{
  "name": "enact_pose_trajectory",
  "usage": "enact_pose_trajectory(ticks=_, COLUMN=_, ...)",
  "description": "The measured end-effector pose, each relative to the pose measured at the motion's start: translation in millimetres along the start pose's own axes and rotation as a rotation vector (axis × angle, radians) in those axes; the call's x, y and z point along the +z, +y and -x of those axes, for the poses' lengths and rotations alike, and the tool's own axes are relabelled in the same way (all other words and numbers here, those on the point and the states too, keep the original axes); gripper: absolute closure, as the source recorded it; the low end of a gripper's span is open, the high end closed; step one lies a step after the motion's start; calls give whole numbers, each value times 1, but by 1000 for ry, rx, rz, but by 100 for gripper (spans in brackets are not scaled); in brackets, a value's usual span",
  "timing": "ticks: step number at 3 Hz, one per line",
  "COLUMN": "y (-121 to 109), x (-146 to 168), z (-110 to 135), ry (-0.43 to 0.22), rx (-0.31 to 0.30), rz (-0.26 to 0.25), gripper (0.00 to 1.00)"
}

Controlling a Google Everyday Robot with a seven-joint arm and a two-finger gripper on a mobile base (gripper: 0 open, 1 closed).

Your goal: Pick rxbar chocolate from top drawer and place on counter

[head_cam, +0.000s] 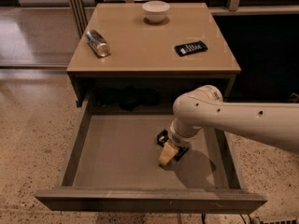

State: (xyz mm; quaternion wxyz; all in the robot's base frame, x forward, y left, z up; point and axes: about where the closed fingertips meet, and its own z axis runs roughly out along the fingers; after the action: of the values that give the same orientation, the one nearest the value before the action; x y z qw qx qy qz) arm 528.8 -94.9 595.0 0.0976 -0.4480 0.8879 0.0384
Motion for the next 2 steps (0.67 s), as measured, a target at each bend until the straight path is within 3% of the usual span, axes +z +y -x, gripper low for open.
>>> enact_pose_trajectory(ticks=2, y=0, x=0, z=0, ry=0, rx=0, rz=0, gripper=65)
